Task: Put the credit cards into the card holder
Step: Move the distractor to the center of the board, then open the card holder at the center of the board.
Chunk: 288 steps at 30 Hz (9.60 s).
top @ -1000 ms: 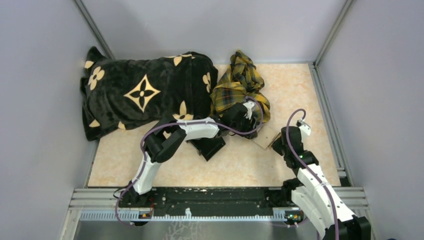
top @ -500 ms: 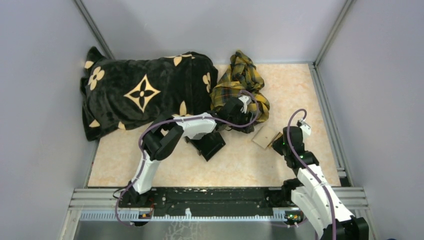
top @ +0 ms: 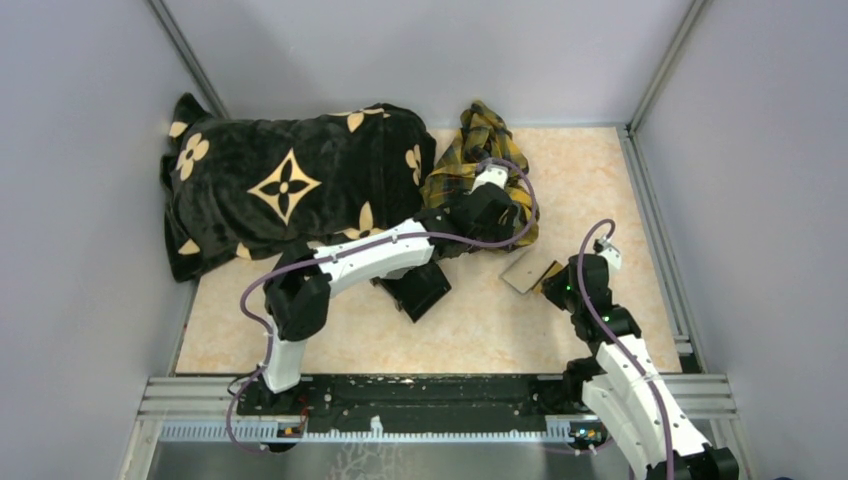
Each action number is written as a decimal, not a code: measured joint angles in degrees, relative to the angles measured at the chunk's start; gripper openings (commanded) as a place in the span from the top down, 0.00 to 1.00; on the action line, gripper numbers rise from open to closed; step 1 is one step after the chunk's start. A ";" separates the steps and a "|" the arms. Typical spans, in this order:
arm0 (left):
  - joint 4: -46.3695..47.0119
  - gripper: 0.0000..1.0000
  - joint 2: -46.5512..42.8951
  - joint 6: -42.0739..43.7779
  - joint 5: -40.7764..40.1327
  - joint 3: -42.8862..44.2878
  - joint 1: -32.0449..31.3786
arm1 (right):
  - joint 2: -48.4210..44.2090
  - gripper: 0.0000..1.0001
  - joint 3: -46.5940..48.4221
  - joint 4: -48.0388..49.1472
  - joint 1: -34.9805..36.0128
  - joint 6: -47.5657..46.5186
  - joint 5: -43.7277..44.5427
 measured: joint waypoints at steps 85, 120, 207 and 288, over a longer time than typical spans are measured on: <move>8.02 0.13 0.61 -1.99 21.51 0.70 6.54 | -8.39 1.00 -1.86 -1.40 0.00 -3.37 -0.98; 14.53 0.31 13.42 -1.18 26.18 -3.78 6.10 | -2.80 1.00 -10.34 8.92 -5.77 3.34 -6.80; 22.05 0.39 18.21 6.51 29.05 -0.74 8.48 | -2.36 1.00 -19.19 26.73 -14.23 13.29 -18.36; 37.03 0.42 5.03 -8.57 34.34 -27.26 2.14 | 6.54 1.00 -9.73 20.79 -15.23 -12.11 -21.33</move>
